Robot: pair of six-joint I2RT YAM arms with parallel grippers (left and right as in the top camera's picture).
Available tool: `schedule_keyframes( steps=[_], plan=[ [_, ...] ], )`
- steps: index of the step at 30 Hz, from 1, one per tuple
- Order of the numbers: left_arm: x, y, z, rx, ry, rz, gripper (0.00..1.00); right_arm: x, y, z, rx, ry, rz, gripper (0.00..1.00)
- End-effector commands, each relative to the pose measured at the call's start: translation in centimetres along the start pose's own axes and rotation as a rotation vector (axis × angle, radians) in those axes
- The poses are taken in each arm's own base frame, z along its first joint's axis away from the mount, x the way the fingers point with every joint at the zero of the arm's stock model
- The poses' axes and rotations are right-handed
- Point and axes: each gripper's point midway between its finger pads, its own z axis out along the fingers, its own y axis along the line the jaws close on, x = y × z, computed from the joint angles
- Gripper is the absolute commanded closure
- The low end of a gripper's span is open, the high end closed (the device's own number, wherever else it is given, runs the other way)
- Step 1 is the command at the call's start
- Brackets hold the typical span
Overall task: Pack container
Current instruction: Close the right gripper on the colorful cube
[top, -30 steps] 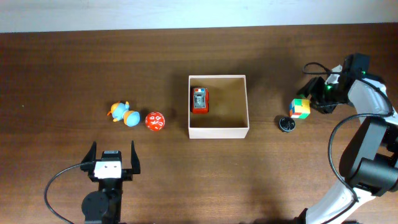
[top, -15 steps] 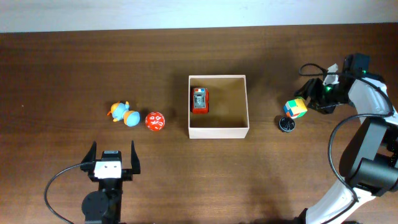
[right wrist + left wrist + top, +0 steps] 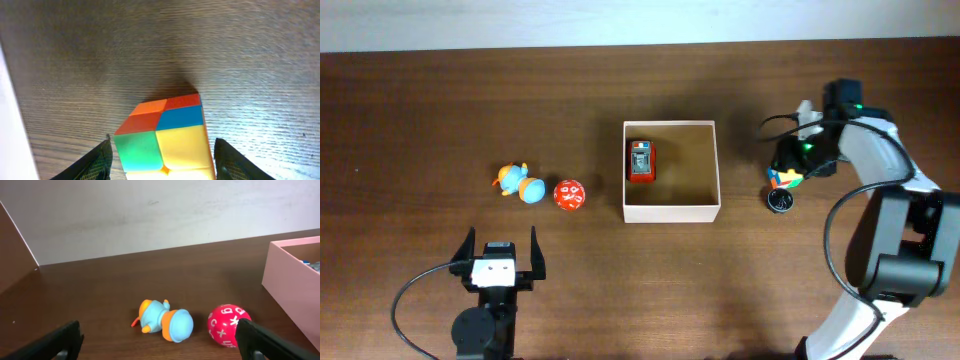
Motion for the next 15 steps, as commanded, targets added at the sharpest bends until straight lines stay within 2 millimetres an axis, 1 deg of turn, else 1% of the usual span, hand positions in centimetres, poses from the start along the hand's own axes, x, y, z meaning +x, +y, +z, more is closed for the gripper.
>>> schedule_keyframes(
  steps=[1,4,15],
  plan=[
    [0.07,-0.30,0.00,0.015,-0.003,0.013,0.01,-0.74,-1.16,-0.98,0.146,-0.014,-0.070,0.40],
    [0.07,-0.30,0.00,0.015,-0.003,0.013,0.01,-0.62,-1.35,-0.96,0.178,-0.006,-0.078,0.40],
    [0.07,-0.30,0.00,0.015,-0.003,0.013,0.01,-0.13,-1.28,-0.71,0.169,0.013,-0.069,0.41]
  ],
)
